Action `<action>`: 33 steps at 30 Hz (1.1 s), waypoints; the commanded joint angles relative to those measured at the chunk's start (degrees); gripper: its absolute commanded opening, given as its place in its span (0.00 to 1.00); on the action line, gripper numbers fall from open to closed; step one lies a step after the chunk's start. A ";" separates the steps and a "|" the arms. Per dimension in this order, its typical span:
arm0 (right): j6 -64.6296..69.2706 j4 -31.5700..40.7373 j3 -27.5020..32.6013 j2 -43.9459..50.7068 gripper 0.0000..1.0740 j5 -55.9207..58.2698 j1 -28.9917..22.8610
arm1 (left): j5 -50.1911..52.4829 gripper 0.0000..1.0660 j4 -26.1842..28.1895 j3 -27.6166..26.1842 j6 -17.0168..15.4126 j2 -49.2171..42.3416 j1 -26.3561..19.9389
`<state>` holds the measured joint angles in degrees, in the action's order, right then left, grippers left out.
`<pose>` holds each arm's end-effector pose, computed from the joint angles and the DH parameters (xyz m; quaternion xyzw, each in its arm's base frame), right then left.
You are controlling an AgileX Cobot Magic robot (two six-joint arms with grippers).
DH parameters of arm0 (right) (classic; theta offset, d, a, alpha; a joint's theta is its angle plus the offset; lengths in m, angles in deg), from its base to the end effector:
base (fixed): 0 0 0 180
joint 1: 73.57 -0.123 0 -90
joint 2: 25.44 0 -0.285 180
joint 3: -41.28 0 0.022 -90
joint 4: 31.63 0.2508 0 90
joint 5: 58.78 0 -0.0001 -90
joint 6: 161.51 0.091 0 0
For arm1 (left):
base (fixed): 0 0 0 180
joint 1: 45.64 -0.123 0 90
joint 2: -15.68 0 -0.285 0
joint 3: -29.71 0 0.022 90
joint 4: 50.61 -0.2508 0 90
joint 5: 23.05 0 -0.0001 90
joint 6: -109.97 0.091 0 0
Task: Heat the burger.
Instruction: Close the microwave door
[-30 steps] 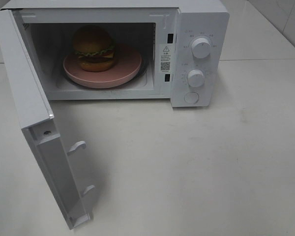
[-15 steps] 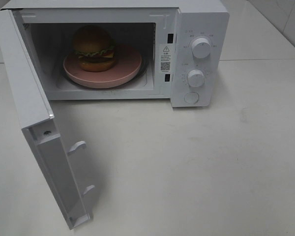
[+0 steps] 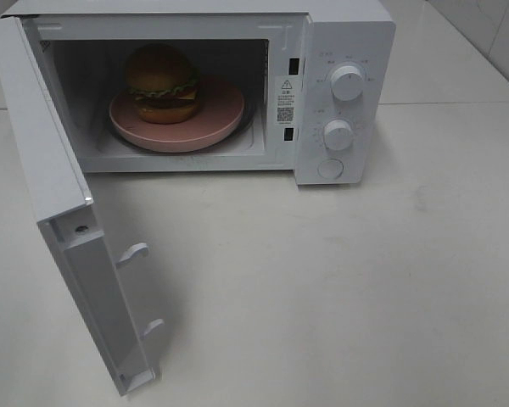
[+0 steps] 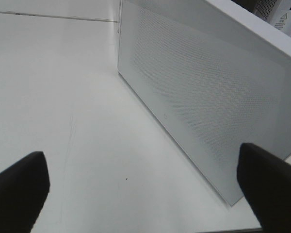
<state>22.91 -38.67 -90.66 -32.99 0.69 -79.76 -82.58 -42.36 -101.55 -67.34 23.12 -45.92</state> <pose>-0.0049 -0.0102 0.2821 -0.0109 0.8421 -0.0116 0.5391 -0.0049 -0.0113 0.2789 0.0199 0.8443 -0.0581 0.5324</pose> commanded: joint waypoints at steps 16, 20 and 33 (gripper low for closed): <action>0.63 0.17 0.11 1.55 0.67 -0.11 0.74 | 0.29 0.92 0.34 0.11 -0.06 -0.97 0.17; 0.63 0.17 0.11 1.55 0.67 -0.11 0.74 | 0.29 0.92 0.34 0.11 -0.06 -0.97 0.17; 0.69 0.17 0.11 1.55 0.67 -0.11 0.74 | 0.29 0.92 0.34 0.11 -0.06 -0.97 0.17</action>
<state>23.14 -38.50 -90.66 -32.99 0.69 -79.18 -82.58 -42.36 -101.55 -67.34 23.12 -45.92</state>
